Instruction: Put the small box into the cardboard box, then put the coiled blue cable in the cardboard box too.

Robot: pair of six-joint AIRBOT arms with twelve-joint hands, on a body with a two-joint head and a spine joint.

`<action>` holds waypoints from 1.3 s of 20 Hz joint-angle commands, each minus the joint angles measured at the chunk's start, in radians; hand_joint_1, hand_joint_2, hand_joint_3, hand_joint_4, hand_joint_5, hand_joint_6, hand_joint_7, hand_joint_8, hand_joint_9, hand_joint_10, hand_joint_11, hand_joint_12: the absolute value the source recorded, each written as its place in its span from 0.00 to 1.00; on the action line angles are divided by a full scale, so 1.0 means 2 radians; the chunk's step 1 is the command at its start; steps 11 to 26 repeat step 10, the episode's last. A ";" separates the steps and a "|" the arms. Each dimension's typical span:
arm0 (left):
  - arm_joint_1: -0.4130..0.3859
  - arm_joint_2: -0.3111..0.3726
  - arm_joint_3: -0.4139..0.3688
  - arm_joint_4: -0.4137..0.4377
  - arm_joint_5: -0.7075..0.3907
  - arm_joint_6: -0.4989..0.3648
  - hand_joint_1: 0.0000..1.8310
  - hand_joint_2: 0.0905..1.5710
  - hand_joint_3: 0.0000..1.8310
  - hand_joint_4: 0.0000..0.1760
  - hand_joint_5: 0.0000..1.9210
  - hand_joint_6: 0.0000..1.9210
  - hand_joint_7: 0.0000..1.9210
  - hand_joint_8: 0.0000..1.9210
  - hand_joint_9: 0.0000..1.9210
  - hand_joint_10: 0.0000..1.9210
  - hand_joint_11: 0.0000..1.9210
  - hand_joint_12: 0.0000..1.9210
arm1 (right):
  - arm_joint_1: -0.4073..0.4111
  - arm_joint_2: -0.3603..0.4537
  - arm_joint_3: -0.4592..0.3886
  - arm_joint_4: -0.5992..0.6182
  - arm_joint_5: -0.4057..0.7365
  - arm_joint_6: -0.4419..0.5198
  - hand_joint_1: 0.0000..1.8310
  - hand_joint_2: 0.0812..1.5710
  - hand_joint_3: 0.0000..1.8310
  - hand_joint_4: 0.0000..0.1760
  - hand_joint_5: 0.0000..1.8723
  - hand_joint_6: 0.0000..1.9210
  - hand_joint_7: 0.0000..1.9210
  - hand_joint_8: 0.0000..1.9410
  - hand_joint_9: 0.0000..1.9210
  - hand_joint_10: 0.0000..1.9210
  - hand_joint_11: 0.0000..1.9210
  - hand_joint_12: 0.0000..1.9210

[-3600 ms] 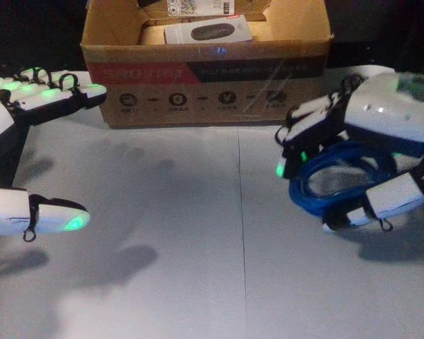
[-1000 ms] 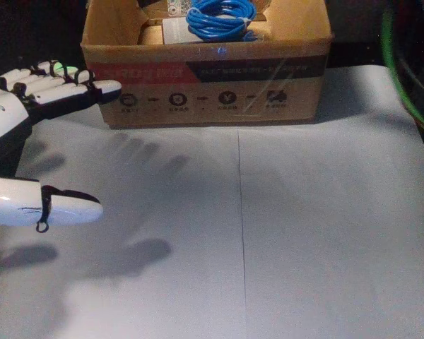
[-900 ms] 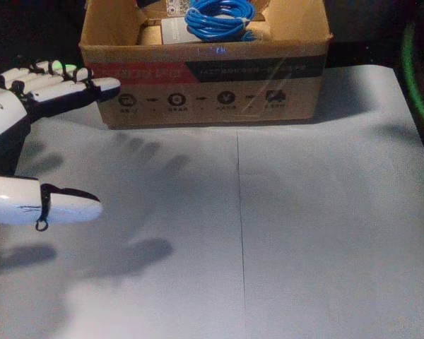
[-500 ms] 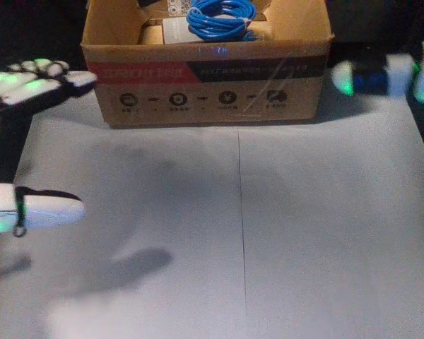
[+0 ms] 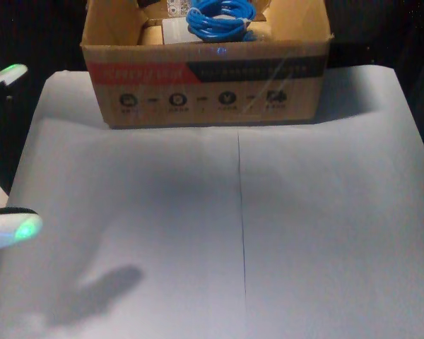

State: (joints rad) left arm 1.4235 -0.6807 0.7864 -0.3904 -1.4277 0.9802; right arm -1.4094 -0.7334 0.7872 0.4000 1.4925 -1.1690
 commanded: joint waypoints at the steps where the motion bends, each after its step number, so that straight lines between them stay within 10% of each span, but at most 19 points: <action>1: 0.002 0.003 -0.001 -0.012 -0.077 0.000 0.20 0.59 0.01 1.00 0.00 0.00 0.00 0.00 0.00 0.00 0.00 0.00 | -0.001 0.005 0.002 0.015 0.082 0.017 0.28 0.53 0.00 1.00 0.00 0.00 0.00 0.00 0.00 0.00 0.00 0.00; 26: 0.008 0.001 0.000 -0.031 -0.089 0.000 0.19 0.58 0.00 1.00 0.00 0.00 0.00 0.00 0.00 0.00 0.00 0.00 | -0.004 0.010 0.004 0.011 0.082 0.020 0.25 0.54 0.00 1.00 0.00 0.00 0.00 0.00 0.00 0.00 0.00 0.00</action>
